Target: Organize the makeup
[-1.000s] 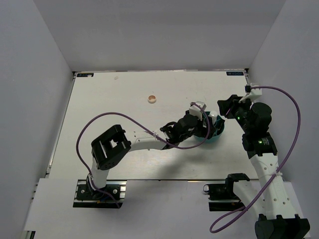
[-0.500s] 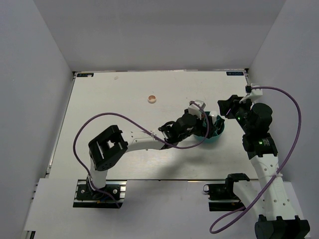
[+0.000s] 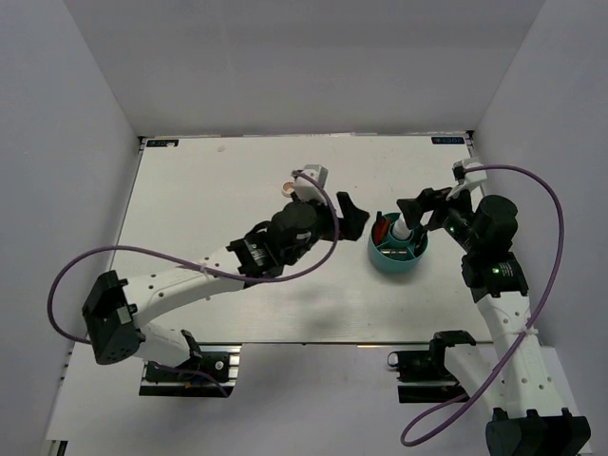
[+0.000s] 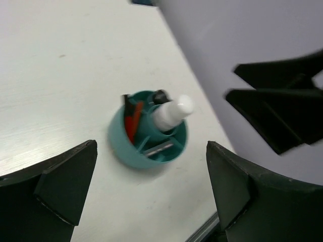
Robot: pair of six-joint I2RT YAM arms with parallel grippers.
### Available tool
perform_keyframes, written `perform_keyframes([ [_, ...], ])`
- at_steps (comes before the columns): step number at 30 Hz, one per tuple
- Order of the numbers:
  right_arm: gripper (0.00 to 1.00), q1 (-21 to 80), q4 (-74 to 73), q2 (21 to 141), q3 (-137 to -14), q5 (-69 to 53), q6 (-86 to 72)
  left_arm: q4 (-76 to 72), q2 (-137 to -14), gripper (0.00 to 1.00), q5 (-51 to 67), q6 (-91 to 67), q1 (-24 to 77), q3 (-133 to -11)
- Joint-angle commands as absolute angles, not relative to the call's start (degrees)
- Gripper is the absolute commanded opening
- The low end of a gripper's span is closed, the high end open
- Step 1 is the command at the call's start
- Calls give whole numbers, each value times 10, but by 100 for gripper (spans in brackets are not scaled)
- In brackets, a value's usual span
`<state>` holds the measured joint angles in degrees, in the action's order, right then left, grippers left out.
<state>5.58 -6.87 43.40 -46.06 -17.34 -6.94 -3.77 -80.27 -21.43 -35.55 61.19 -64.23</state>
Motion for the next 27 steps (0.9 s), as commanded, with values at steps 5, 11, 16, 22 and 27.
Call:
perform_keyframes([
  [5, 82, 57, -62, 472, -519, -357, 45, 273, -841, 98, -220, -421, 499, -718],
  [11, 86, 59, -133, 546, -588, -428, 108, 360, -954, 97, -142, -412, 391, -766],
  [16, 86, 60, -128, 556, -590, -427, 102, 472, -1107, 81, -155, -338, 324, -964],
  [22, 86, 57, -112, 541, -562, -418, 91, 505, -1256, 73, -137, -309, 296, -1135],
  [27, 86, 56, -103, 532, -545, -405, 92, 470, -1297, 82, -129, -317, 280, -1143],
])
